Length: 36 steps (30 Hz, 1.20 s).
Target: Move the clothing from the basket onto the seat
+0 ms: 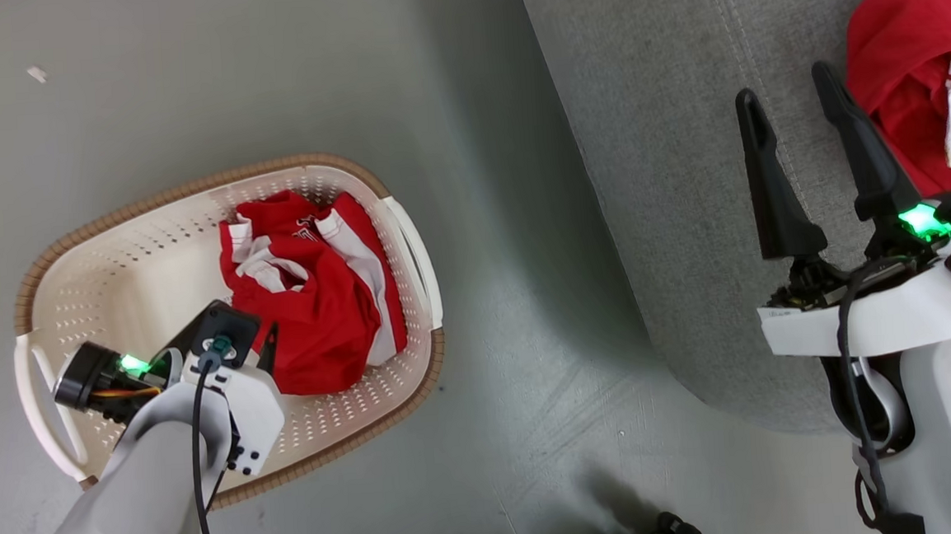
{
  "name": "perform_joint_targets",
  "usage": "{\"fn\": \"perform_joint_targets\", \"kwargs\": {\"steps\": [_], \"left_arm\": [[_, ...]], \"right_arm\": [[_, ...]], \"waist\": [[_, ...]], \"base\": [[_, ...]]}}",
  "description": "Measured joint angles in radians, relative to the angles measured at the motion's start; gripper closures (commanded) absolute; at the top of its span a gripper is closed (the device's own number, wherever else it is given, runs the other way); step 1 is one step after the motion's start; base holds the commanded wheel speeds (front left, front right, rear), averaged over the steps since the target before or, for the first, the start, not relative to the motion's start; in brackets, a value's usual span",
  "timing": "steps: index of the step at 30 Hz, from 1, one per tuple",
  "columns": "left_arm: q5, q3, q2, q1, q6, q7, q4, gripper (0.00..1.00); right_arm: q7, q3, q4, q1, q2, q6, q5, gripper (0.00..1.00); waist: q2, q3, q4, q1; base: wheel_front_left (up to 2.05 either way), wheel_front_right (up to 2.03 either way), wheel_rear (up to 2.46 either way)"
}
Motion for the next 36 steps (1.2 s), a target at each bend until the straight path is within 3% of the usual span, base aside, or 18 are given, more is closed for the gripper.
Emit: {"fn": "perform_joint_targets", "kwargs": {"steps": [21,22,23,25,27,36], "left_arm": [[0.012,0.007,0.002,-0.123,-0.022,-0.010,0.105,0.02],[0.012,0.006,0.000,-0.128,-0.024,-0.014,0.106,0.16],[0.012,0.004,-0.001,-0.132,-0.034,-0.018,0.106,0.43],[0.013,-0.007,-0.005,-0.142,-0.058,-0.026,0.108,0.67],[0.013,-0.016,-0.010,-0.148,-0.069,-0.044,0.108,1.00],[0.012,-0.019,-0.032,-0.164,-0.093,-0.119,0.109,1.00]], "right_arm": [[0.000,0.016,-0.001,-0.103,0.000,0.000,0.041,0.00],[0.000,0.018,-0.001,-0.109,0.000,0.000,0.041,0.00],[0.000,0.018,-0.001,-0.115,0.000,0.000,0.041,0.00],[0.000,0.020,0.000,-0.116,0.000,0.000,0.044,0.00],[0.000,0.019,0.000,-0.117,0.000,0.000,0.044,0.00],[0.000,0.008,0.016,-0.154,0.000,0.000,0.044,0.00]], "waist": [[0.0000,0.133,-0.045,0.0001],[0.0000,0.138,-0.046,0.0000],[0.0000,0.142,-0.047,0.0000],[0.0000,0.149,-0.050,0.0000],[0.0000,0.156,-0.052,0.0000],[0.0000,0.155,-0.044,0.0000]], "base": [[0.00,0.00,0.00],[0.00,0.00,0.00],[0.00,0.00,0.00],[0.00,0.00,0.00],[0.00,0.00,0.00],[0.00,0.00,0.00]]}}
